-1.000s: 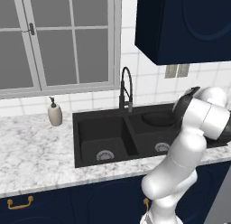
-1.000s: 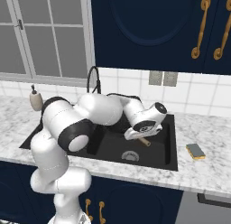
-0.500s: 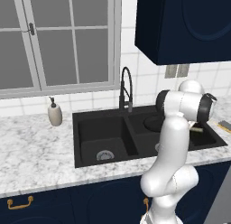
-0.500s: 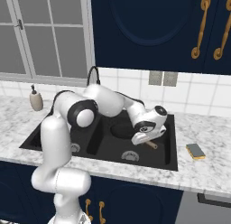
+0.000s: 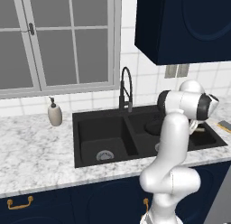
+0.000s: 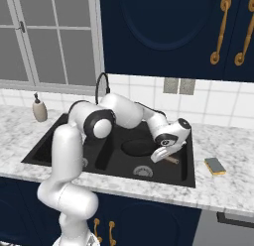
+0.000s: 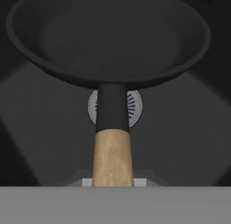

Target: Pick the pan and sponge and place them into the sink. Then turn on the water.

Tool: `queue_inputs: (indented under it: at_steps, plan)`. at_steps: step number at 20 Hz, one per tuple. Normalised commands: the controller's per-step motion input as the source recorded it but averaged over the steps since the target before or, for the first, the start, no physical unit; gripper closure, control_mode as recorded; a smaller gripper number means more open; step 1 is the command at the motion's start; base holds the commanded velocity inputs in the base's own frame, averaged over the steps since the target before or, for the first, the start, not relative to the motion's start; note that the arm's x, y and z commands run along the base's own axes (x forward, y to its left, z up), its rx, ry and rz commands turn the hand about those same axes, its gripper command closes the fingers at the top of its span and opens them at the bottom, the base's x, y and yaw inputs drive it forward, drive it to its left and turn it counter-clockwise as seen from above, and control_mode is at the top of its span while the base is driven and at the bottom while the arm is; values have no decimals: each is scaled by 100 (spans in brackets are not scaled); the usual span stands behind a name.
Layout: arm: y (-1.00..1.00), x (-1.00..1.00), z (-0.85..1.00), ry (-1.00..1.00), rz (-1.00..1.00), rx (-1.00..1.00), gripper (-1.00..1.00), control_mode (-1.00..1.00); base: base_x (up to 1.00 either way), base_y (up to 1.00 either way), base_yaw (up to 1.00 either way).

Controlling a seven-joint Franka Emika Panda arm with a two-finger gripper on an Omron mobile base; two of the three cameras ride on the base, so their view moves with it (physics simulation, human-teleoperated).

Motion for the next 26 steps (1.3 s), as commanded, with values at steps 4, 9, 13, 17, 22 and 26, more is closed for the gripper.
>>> queue_inputs:
  at_steps: [4, 9, 13, 17, 22, 26]
  plan:
    - [22, 0, -8, 0, 8, 0, 100, -100, 0, 0, 0]
    - [21, 0, -3, 0, 5, 0, 100, -100, 0, 0, 0]
    - [17, 0, -17, -5, 7, 0, 100, -100, 0, 0, 0]
    - [4, 0, -25, -9, 16, 0, 100, -100, 0, 0, 0]
    - [2, 5, -24, -3, 15, -1, 100, -100, 0, 0, 0]
    - [1, 13, -29, 0, 8, -5, 100, -100, 0, 0, 0]
